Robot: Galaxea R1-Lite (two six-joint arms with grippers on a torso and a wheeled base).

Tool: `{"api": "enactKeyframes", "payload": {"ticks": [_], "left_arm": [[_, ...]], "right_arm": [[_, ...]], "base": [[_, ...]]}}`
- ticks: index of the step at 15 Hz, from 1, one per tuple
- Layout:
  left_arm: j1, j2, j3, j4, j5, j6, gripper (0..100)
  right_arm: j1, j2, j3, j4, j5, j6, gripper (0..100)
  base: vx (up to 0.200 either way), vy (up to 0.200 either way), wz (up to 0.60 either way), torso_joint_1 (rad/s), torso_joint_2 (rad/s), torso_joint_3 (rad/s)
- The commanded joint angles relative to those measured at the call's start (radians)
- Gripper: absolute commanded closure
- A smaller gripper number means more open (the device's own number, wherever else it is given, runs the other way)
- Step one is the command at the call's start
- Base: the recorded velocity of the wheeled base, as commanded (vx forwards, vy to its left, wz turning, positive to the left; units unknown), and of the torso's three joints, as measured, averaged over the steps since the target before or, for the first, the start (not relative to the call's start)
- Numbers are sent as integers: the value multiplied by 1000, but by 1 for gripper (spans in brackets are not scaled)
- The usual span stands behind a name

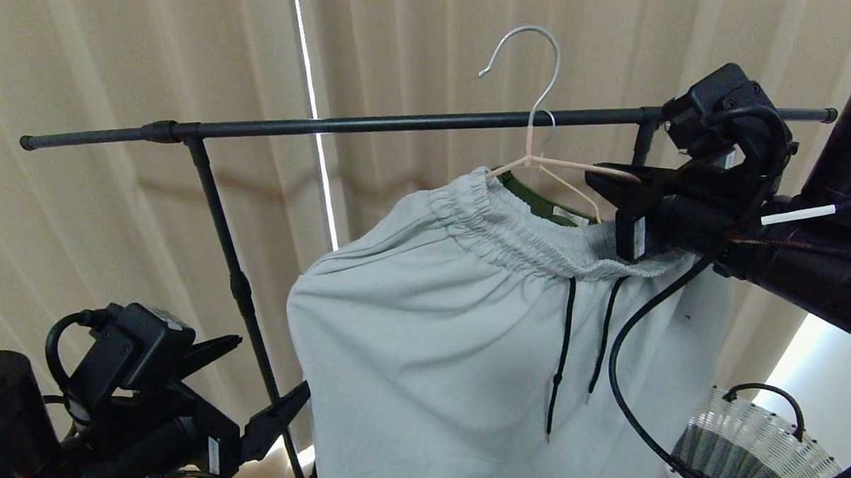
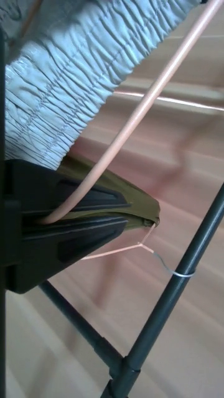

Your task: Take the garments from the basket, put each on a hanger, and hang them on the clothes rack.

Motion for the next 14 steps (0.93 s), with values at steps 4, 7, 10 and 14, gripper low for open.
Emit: {"api": "enactKeyframes", "payload": {"ticks": [4, 7, 10, 14], "left_arm": [[-33, 58, -60, -4, 0, -4, 0], [-57, 97, -87, -18, -2, -32, 0], [-57, 114, -80, -42, -2, -37, 100], [42, 115, -72, -45, 4, -10, 100]], "right_arm": [[-9, -3, 6, -1, 8, 26, 100], [25, -14, 13, -1, 11, 54, 100], [29, -19, 12, -1, 11, 58, 100], [15, -15, 9, -1, 3, 58, 100]], "base": [[0, 0, 0, 0, 0, 0], [0, 0, 0, 0, 0, 0], [0, 0, 0, 0, 0, 0], [0, 0, 0, 0, 0, 0]]}}
